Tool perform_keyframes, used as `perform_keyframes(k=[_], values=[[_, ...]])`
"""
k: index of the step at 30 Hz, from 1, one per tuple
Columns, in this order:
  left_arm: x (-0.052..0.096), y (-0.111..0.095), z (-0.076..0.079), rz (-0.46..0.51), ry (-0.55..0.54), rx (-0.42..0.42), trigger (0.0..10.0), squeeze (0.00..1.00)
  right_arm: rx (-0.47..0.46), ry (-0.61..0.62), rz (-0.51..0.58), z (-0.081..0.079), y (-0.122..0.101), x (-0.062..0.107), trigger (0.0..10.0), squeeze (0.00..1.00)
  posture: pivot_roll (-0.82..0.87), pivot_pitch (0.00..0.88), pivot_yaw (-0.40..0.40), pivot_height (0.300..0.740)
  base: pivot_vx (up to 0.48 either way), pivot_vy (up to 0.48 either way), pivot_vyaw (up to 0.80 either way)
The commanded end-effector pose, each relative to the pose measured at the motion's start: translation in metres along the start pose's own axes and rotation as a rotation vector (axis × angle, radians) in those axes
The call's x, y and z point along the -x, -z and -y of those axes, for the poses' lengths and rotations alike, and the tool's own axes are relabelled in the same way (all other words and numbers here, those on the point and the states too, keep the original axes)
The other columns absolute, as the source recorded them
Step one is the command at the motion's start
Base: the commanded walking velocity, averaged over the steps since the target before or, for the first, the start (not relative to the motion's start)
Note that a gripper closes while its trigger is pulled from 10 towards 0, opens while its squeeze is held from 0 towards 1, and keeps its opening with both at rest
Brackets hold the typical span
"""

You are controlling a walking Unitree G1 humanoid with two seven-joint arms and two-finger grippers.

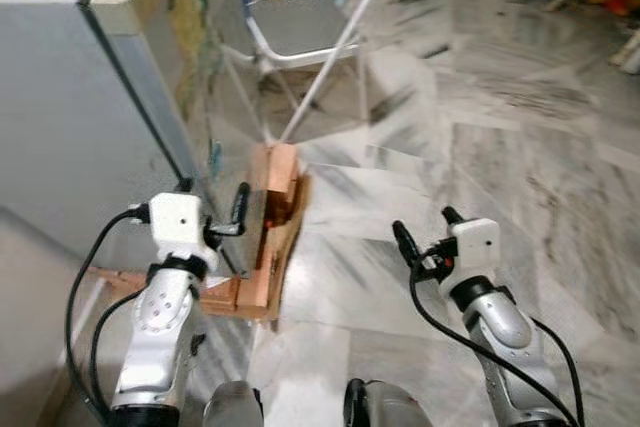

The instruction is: Restocking fridge

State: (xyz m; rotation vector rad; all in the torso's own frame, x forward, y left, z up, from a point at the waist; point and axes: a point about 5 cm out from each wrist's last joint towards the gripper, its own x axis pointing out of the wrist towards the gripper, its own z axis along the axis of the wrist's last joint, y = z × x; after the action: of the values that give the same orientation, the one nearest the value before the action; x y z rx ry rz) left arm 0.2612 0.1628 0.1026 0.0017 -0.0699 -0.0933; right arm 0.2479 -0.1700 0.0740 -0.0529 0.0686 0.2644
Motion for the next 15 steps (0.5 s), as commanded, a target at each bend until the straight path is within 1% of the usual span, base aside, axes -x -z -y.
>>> perform_keyframes(k=[1, 7, 8, 9, 10, 11, 13, 14, 15], values=[[0.003, 0.001, -0.001, -0.012, -0.019, -0.013, 10.0, 0.00, 0.000, 0.009, -0.024, 0.001, 0.004, 0.004, 10.0, 0.00, 0.08, 0.121, -0.013, 0.740, 0.000, 0.000, 0.00], [0.002, 0.001, -0.001, -0.011, -0.030, -0.012, 10.0, 0.00, 0.002, 0.004, -0.026, 0.001, 0.004, 0.002, 10.0, 0.00, 0.08, 0.124, -0.019, 0.740, 0.000, 0.000, 0.00], [0.000, 0.001, -0.001, -0.010, -0.030, -0.015, 10.0, 0.00, 0.003, 0.003, -0.026, 0.001, 0.004, 0.002, 10.0, 0.00, 0.08, 0.126, -0.021, 0.740, 0.000, 0.000, 0.00], [-0.006, 0.001, -0.003, -0.005, -0.036, -0.018, 10.0, 0.00, 0.004, 0.001, -0.026, 0.001, 0.004, 0.002, 10.0, 0.00, 0.08, 0.128, -0.022, 0.740, 0.000, 0.000, 0.00], [-0.006, 0.001, -0.003, -0.005, -0.036, -0.018, 10.0, 0.00, 0.004, 0.001, -0.026, 0.001, 0.004, 0.002, 10.0, 0.00, 0.08, 0.128, -0.022, 0.740, 0.000, 0.000, 0.00], [-0.012, 0.000, -0.005, -0.001, -0.040, -0.022, 10.0, 0.00, 0.005, 0.000, -0.026, 0.001, 0.003, 0.002, 10.0, 0.00, 0.08, 0.131, -0.023, 0.740, 0.000, 0.000, 0.00], [-0.014, -0.001, -0.005, 0.001, -0.041, -0.026, 10.0, 0.00, 0.005, -0.001, -0.026, 0.001, 0.003, 0.002, 10.0, 0.00, 0.08, 0.132, -0.023, 0.740, 0.000, 0.000, 0.00], [-0.020, -0.003, -0.007, 0.009, -0.045, -0.033, 10.0, 0.00, 0.007, -0.003, -0.026, 0.001, 0.003, 0.002, 10.0, 0.00, 0.07, 0.135, -0.024, 0.740, 0.000, 0.000, 0.00], [-0.020, -0.003, -0.007, 0.009, -0.045, -0.033, 10.0, 0.00, 0.007, -0.003, -0.026, 0.001, 0.003, 0.002, 10.0, 0.00, 0.07, 0.135, -0.024, 0.740, 0.000, 0.000, 0.00]])
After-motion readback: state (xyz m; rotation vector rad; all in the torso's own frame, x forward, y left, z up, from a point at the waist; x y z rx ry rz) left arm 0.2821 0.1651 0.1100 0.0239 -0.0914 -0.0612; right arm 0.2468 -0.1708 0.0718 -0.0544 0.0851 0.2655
